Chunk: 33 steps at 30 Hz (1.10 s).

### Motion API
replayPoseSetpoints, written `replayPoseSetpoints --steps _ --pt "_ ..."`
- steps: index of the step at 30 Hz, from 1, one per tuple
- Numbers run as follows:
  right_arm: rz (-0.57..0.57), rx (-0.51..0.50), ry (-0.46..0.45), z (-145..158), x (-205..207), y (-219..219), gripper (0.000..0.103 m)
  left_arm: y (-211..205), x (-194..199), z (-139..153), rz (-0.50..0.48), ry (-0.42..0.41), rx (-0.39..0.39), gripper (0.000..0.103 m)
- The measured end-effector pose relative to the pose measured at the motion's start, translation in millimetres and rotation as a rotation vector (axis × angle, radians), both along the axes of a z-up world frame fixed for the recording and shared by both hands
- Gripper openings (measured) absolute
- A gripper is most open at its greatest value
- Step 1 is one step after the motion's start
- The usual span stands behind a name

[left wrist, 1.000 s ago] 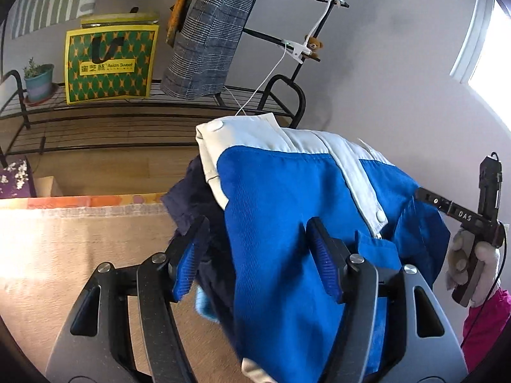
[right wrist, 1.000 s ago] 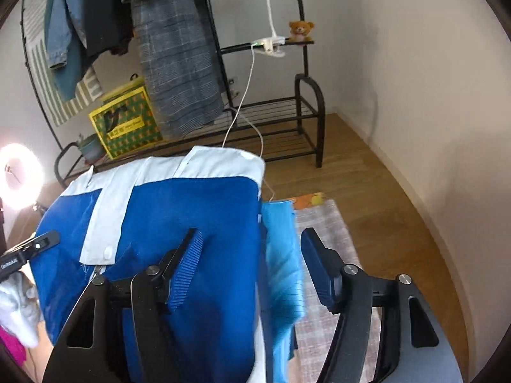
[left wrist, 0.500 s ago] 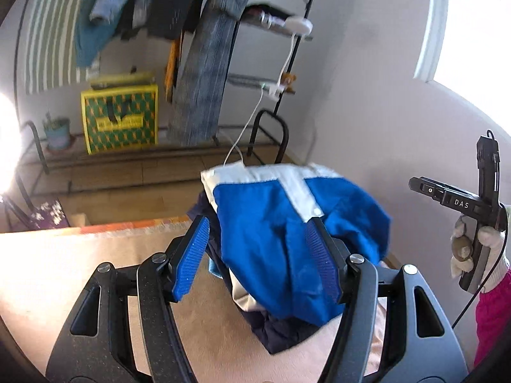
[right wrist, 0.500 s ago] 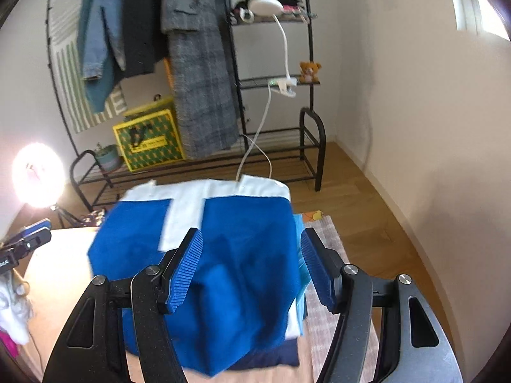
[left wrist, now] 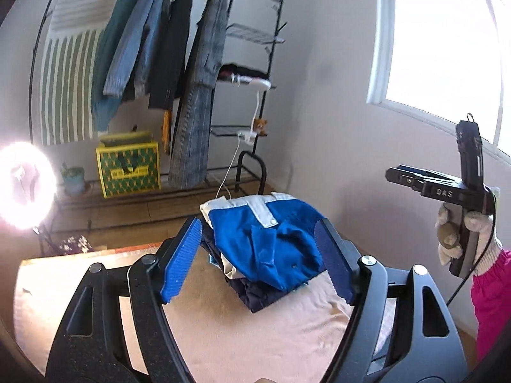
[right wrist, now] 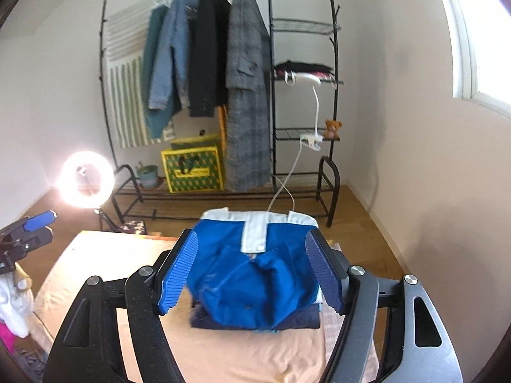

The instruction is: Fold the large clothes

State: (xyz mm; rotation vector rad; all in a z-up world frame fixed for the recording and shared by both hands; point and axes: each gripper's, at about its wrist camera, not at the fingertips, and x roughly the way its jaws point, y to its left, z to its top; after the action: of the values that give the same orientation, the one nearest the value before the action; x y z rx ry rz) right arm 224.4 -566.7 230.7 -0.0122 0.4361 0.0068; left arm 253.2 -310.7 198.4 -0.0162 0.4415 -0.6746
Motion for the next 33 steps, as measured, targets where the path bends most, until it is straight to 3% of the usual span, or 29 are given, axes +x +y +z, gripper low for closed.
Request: replayPoseSetpoints --steps 9,17,27,33 --pt "0.010 -0.034 -0.062 34 -73 48 0.070 42 -85 50 -0.017 -0.118 -0.001 0.081" --pt "0.028 -0.005 -0.082 43 -106 73 0.078 74 -127 62 0.017 -0.139 -0.014 0.094" --pt "0.013 0.055 -0.047 22 -113 92 0.080 96 -137 44 0.046 -0.126 0.017 0.103" --pt "-0.044 0.027 -0.029 -8 -118 107 0.086 98 -126 8 0.081 -0.085 0.084 0.103"
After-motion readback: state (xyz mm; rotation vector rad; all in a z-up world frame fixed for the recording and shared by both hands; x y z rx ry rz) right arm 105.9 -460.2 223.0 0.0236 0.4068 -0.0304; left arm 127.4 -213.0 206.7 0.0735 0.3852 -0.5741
